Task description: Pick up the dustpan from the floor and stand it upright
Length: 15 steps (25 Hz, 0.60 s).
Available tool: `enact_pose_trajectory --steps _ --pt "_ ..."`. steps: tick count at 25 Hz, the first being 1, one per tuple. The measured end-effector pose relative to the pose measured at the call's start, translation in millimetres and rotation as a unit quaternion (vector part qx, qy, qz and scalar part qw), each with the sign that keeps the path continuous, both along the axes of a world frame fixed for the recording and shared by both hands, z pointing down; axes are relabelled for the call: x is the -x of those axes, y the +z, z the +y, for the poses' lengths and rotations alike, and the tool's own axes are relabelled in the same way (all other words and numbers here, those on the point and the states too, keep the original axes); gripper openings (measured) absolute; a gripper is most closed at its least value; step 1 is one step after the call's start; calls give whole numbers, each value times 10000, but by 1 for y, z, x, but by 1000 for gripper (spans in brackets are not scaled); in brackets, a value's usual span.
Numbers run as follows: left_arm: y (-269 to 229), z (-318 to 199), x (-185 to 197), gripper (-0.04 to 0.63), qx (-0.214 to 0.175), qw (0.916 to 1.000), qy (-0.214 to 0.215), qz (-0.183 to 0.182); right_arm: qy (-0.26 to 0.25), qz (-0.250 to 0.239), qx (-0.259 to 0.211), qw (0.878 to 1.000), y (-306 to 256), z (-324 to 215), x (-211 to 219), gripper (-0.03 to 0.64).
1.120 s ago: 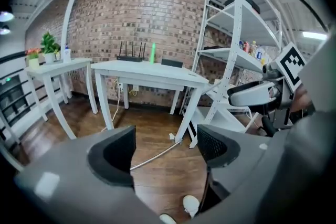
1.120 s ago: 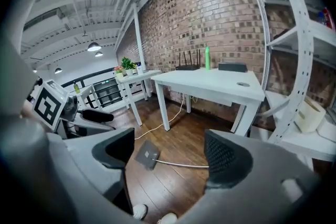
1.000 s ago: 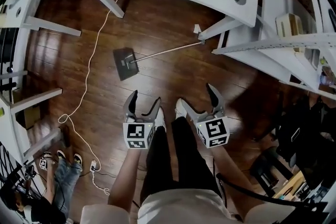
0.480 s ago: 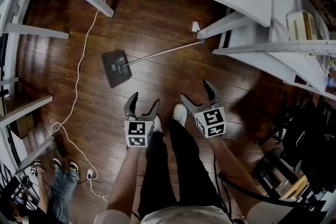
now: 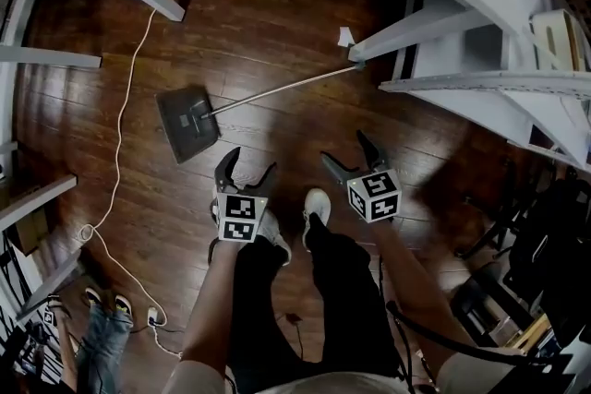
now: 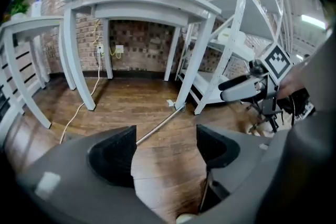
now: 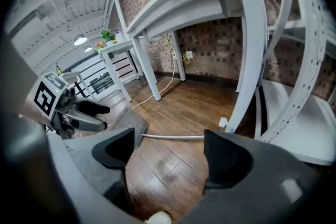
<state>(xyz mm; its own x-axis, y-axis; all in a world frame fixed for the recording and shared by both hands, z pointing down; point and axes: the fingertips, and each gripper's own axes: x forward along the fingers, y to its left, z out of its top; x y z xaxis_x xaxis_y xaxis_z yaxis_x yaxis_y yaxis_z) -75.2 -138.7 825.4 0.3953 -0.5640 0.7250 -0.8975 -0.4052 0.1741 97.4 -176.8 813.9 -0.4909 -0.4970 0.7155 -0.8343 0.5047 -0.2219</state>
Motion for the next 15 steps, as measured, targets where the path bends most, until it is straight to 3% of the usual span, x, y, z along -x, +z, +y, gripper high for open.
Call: enact_pose_trajectory --steps 7,15 --pt "72 -23 -12 379 -97 9996 208 157 329 -451 38 9984 81 -26 -10 400" --pt "142 -64 -12 376 -338 9982 -37 484 1019 -1044 -138 9892 177 -77 -17 399"
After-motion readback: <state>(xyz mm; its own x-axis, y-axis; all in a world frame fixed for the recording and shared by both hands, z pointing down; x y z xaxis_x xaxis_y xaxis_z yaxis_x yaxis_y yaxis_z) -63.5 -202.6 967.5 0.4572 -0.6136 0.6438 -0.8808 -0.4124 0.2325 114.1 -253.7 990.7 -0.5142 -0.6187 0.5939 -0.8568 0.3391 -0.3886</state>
